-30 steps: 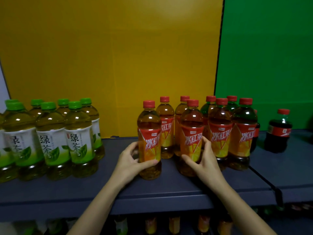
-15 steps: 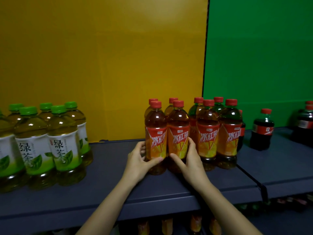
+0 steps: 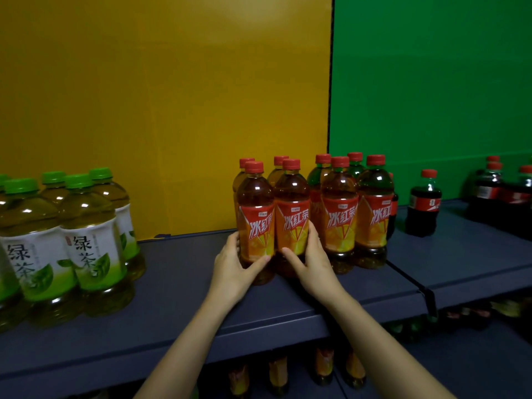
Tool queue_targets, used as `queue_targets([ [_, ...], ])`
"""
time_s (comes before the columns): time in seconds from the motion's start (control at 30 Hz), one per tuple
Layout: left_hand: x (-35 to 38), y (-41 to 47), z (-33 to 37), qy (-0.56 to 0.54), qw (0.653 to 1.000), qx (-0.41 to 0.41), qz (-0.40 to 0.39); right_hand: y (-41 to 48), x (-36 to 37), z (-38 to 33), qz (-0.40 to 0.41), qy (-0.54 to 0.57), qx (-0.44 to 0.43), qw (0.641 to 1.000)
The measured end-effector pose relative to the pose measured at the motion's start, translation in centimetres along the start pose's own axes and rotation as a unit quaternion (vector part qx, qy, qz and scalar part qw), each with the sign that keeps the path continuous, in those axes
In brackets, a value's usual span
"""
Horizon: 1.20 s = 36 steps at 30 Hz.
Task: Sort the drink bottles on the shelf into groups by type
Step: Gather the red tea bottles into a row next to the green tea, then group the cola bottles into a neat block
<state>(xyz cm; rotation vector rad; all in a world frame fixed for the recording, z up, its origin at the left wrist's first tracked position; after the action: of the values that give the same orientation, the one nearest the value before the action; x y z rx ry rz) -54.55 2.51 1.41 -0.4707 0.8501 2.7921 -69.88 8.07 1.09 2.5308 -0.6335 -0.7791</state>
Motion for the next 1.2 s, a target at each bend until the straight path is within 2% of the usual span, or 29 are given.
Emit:
queue_targets([
  [0.07, -0.2, -0.7, 0.5, 0.059, 0.998, 0.014, 0.021, -0.7, -0.7, -0.2, -0.009, -0.01, -0.004, 1.0],
  [0.13, -1.0, -2.0, 2.2, 0.131, 0.986, 0.051, 0.091, -1.8, -1.9, 0.0, -0.022, -0.038, 0.0, 0.999],
  [0.2, -1.2, -3.7, 5.2, 0.196, 0.96, 0.135, 0.148, -2.9, -3.9, 0.2, -0.033, -0.071, 0.003, 0.997],
  [0.23, -0.5, -4.4, 6.7, 0.217, 0.948, 0.179, 0.149, -3.4, -5.2, 0.1, -0.033, -0.088, -0.005, 0.996],
  [0.37, 4.6, -5.0, 10.8, 0.269, 0.918, 0.286, 0.061, -5.0, -11.5, 0.9, -0.006, -0.137, -0.028, 0.99],
  [0.53, 12.7, -5.3, 14.7, 0.282, 0.907, 0.312, -0.027, -6.0, -20.2, 5.0, 0.026, -0.179, 0.001, 0.983],
  [0.7, 21.1, -5.6, 17.1, 0.246, 0.925, 0.284, -0.051, -6.5, -27.9, 9.4, 0.03, -0.194, 0.02, 0.98],
  [0.83, 26.2, -4.9, 16.9, 0.197, 0.956, 0.214, -0.05, -5.7, -31.7, 12.6, 0.009, -0.191, 0.025, 0.981],
  [0.97, 28.8, -3.6, 15.8, 0.157, 0.978, 0.135, -0.037, -3.8, -33.4, 14.7, -0.014, -0.184, 0.024, 0.983],
  [1.1, 30.0, -0.8, 14.7, 0.167, 0.983, 0.068, -0.024, -1.0, -33.5, 16.6, -0.037, -0.167, 0.025, 0.985],
  [1.2, 30.9, 2.1, 13.1, 0.163, 0.986, -0.011, -0.024, 1.4, -33.1, 17.8, -0.042, -0.15, 0.028, 0.987],
])
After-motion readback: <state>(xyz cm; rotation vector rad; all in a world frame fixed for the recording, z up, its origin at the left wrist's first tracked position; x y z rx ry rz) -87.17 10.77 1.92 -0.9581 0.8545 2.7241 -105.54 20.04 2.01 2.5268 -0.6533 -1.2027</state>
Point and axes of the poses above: each hand's wrist, its own y-axis towards the middle knuckle, its own x-axis out of the palm, z = x × y, the point moved 8 cm from there along y, towards the middle knuckle
